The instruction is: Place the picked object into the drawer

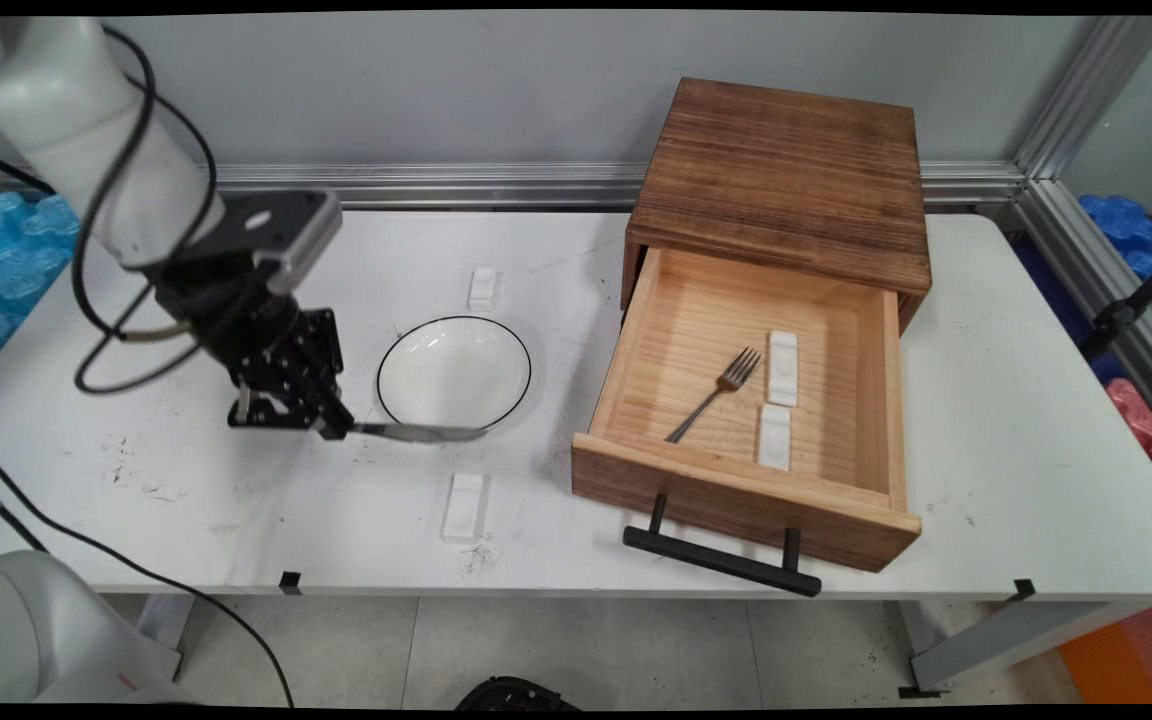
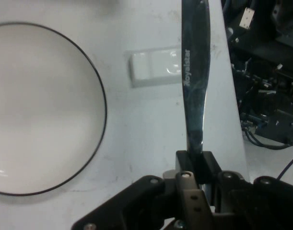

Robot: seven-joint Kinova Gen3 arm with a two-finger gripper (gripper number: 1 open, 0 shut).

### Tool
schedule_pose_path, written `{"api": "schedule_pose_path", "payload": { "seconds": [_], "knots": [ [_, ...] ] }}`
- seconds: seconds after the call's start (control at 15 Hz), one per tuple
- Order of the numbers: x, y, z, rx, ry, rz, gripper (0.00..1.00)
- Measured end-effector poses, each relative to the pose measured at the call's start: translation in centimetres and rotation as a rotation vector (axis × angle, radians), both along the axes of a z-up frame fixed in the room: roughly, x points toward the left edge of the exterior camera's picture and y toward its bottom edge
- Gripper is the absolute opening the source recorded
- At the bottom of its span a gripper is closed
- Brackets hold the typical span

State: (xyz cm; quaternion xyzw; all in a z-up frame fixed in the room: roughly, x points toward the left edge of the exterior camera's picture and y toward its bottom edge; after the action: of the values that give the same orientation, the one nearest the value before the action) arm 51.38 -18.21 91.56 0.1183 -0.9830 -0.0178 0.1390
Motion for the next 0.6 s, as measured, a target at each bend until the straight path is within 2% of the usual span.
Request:
{"api": "schedule_pose_path", "payload": {
  "seconds": [0.33, 0.6],
  "knots": [
    [-1.8, -2.1, 4.3, -0.014, 0.027, 0.001, 0.00],
    [-5.3, -5.2, 7.6, -0.041, 0.072, -0.009, 0.00]
  ]
}}
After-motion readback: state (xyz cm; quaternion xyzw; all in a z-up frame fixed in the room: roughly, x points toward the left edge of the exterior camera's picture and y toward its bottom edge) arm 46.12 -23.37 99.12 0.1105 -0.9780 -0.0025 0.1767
